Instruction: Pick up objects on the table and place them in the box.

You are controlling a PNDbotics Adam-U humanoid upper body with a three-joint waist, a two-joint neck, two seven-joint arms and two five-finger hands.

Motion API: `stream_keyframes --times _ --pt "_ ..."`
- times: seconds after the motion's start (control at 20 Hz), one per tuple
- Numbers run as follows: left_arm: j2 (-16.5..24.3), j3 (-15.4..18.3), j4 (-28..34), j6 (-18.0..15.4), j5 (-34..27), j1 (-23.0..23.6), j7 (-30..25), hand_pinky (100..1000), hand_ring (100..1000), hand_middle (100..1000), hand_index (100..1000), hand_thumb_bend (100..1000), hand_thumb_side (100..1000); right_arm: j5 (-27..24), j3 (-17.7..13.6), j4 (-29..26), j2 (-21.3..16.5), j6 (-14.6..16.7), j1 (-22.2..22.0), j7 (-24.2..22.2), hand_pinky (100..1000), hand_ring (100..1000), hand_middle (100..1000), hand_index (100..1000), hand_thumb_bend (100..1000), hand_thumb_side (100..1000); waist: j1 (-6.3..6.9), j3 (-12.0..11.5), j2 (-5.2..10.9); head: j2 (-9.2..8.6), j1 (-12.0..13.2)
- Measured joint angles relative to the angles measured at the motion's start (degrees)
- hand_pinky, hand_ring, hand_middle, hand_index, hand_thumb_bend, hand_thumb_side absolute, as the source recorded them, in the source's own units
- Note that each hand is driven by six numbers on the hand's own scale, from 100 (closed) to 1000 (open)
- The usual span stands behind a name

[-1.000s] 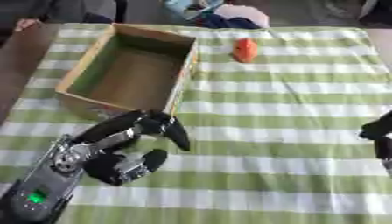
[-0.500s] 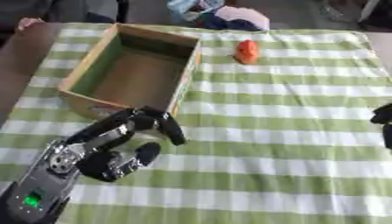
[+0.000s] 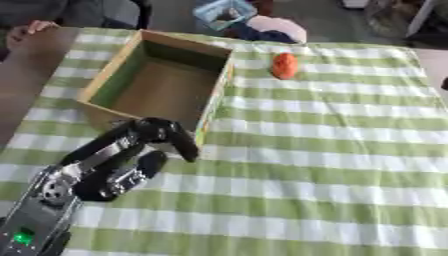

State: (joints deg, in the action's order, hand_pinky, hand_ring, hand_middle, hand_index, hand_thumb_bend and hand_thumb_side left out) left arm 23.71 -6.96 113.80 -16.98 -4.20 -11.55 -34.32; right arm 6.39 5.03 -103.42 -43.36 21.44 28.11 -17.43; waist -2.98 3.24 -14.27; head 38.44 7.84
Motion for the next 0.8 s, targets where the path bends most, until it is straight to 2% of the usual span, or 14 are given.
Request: stream_keyframes --times 0.2,0.4,0.6,0.8 --pt "-0.99 -0.88 0.00 1.60 -1.08 -0.36 -1.54 646 621 619 762 100 924 0.41 0.82 3.97 -3.62 0.75 4.04 -1.71 708 671 620 753 100 203 -0.35 -1.51 0.37 0.67 -2.65" --pt "-1.53 -1.82 -0.01 3.09 -2.08 -0.89 -3.05 646 620 617 761 100 923 2.48 1.67 10.02 -5.51 1.61 9.47 -4.31 712 693 657 771 100 198 -1.18 -2.97 0.60 0.88 -5.32" --pt "-1.96 -2.60 -0.01 4.23 -3.13 -2.09 -4.21 644 618 615 760 100 918 7.17 1.73 17.49 -5.61 2.69 15.20 -5.11 713 698 667 776 100 198 -2.15 -5.13 0.60 0.87 -7.19" --pt "-2.47 -3.32 -0.01 5.12 -4.08 -3.65 -5.10 643 616 613 759 100 901 12.56 1.49 26.20 -3.64 4.04 20.13 -4.46 720 708 679 780 100 198 -3.02 -8.12 0.48 0.78 -9.30"
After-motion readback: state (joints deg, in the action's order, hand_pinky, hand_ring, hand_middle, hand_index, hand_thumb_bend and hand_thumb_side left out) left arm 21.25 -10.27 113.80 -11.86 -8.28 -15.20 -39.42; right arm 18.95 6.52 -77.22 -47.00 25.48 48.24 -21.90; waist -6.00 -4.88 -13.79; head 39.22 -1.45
